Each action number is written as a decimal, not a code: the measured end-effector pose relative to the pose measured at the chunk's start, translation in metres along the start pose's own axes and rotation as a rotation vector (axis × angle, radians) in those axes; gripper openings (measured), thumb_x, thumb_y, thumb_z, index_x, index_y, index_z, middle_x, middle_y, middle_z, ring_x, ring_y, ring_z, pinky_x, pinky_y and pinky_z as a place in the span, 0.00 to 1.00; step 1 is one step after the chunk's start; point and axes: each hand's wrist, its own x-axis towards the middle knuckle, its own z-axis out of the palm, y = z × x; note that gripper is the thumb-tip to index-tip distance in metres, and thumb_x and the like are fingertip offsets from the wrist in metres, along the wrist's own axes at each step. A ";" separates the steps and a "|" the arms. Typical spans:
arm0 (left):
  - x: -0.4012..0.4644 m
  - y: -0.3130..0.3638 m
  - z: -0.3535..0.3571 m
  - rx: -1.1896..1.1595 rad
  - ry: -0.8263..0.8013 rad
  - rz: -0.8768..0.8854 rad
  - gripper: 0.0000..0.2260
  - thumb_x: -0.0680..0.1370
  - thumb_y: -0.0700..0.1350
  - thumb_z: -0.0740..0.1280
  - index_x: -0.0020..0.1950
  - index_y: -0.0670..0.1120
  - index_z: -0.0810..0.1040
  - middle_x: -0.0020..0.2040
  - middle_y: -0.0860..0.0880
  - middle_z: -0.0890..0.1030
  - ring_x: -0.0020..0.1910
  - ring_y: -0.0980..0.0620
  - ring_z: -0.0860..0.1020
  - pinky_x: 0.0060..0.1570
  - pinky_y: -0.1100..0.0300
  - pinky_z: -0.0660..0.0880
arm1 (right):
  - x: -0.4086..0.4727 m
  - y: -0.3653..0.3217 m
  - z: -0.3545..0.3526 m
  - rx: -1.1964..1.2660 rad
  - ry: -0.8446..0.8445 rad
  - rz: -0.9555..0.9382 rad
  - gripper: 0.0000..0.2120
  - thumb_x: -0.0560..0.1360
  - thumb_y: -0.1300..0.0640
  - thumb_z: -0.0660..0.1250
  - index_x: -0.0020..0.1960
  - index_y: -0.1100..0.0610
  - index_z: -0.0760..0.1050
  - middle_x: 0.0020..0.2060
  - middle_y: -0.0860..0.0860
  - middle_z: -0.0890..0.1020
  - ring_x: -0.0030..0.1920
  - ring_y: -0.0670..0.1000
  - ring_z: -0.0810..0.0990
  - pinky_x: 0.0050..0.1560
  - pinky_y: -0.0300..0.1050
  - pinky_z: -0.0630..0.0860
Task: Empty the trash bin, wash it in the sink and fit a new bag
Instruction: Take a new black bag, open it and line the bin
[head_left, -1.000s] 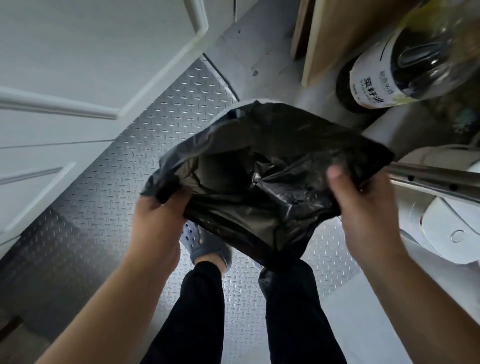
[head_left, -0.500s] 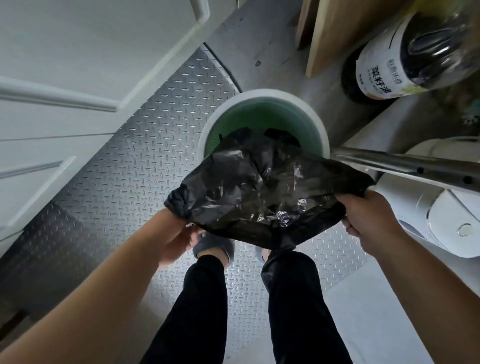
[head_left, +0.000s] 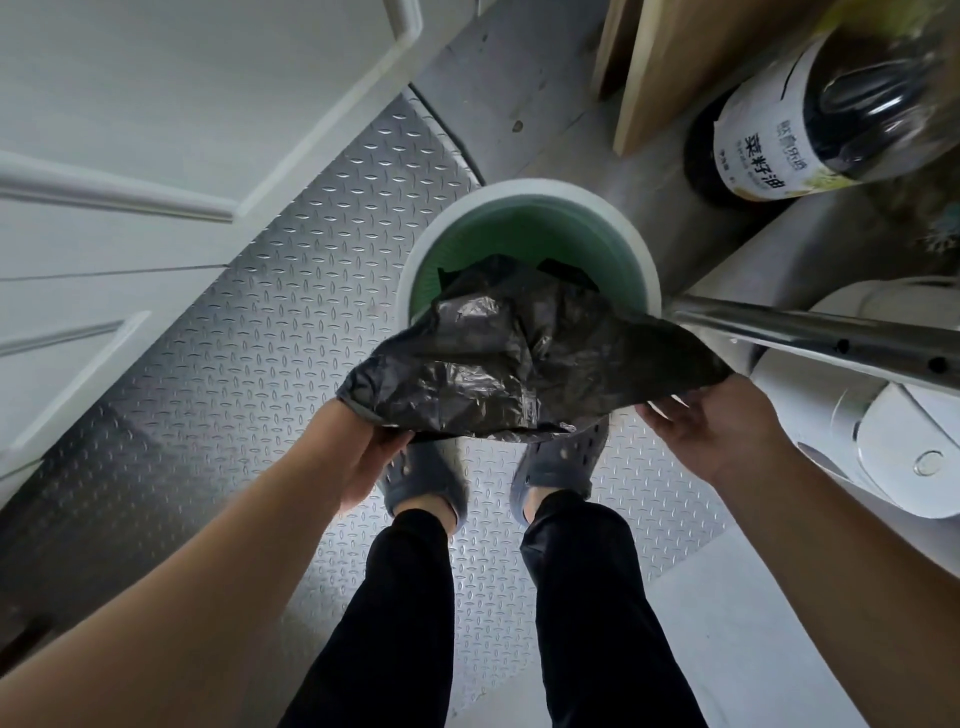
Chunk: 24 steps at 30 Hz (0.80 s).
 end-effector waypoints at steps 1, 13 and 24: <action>0.001 -0.001 0.000 0.022 0.017 0.008 0.15 0.79 0.33 0.62 0.65 0.36 0.75 0.63 0.36 0.80 0.65 0.40 0.77 0.64 0.49 0.76 | 0.004 0.001 0.000 -0.007 0.007 0.001 0.20 0.76 0.65 0.57 0.42 0.51 0.86 0.43 0.53 0.87 0.44 0.55 0.86 0.50 0.51 0.82; 0.007 -0.007 0.007 -0.001 -0.129 0.046 0.13 0.76 0.35 0.64 0.53 0.47 0.85 0.58 0.45 0.84 0.64 0.47 0.78 0.66 0.52 0.72 | 0.016 0.003 0.010 0.009 0.027 0.010 0.07 0.76 0.62 0.67 0.49 0.54 0.82 0.43 0.53 0.86 0.36 0.50 0.84 0.38 0.42 0.83; -0.005 0.018 -0.020 0.825 0.306 0.642 0.19 0.73 0.40 0.74 0.60 0.50 0.73 0.57 0.53 0.80 0.50 0.58 0.80 0.50 0.56 0.80 | -0.008 -0.016 0.016 -0.868 0.215 -0.754 0.16 0.67 0.40 0.67 0.52 0.42 0.74 0.45 0.36 0.80 0.44 0.34 0.79 0.45 0.38 0.73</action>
